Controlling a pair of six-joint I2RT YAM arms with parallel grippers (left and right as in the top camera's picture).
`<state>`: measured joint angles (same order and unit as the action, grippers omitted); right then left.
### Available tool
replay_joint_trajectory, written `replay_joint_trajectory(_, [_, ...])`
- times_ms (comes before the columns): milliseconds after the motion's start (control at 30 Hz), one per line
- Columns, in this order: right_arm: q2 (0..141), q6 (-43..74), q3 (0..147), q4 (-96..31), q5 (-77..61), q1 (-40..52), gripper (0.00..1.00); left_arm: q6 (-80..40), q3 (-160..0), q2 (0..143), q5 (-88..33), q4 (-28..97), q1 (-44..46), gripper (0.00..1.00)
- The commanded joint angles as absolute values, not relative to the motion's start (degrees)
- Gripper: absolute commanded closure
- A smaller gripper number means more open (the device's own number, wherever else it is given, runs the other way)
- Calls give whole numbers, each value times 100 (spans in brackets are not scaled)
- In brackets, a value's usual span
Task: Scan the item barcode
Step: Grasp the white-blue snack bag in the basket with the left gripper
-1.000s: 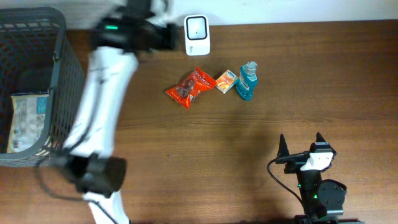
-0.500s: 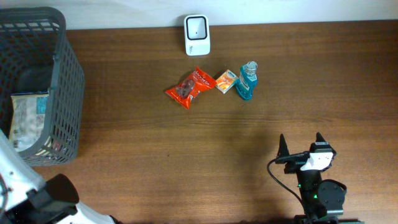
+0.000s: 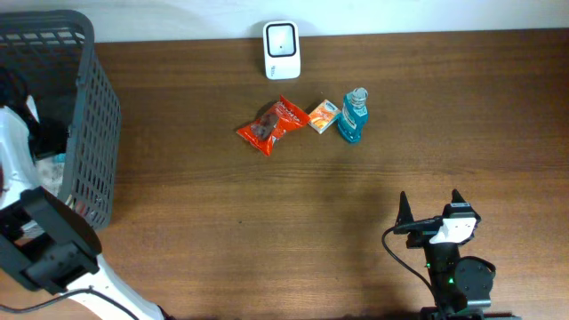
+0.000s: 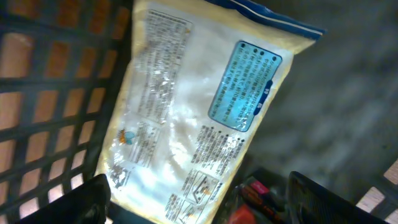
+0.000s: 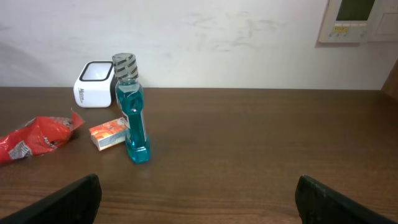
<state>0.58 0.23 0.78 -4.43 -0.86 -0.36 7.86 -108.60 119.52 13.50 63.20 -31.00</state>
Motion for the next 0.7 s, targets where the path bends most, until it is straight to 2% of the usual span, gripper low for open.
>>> replay_joint_trajectory(0, [21,89,32,-456,-36,-1,1,1197,-10816,12348,1114,6289,-3114,12])
replay_joint_trajectory(100, [21,89,32,-456,-36,-1,1,1363,-10792,12682,1120,6248,-3114,10])
replay_joint_trajectory(233, [21,89,32,-456,-36,-1,1,1363,-10792,13152,1181,5959,-3120,12])
replay_joint_trajectory(333, [21,89,32,-456,-38,-1,1,1361,-10792,13353,1181,5865,-3131,21])
replay_joint_trajectory(367, [21,89,32,-456,-38,-1,1,1361,-10792,13406,1179,5822,-3131,29])
replay_joint_trajectory(400, [21,89,32,-456,-38,-1,2,1361,-10792,13441,1181,5780,-3131,44])
replay_joint_trajectory(433, [21,89,32,-456,-36,-1,2,1361,-10792,13447,1181,5719,-3131,63])
replay_joint_trajectory(500, [21,89,32,-456,-38,-1,1,1361,-10807,13443,1184,5664,-3131,91])
replay_joint_trajectory(533, [21,89,32,-456,-38,-1,1,1356,-10851,13439,1181,5686,-3131,100])
replay_joint_trajectory(667, [21,89,32,-456,-36,-1,2,733,-11577,13373,1162,6136,-3129,100])
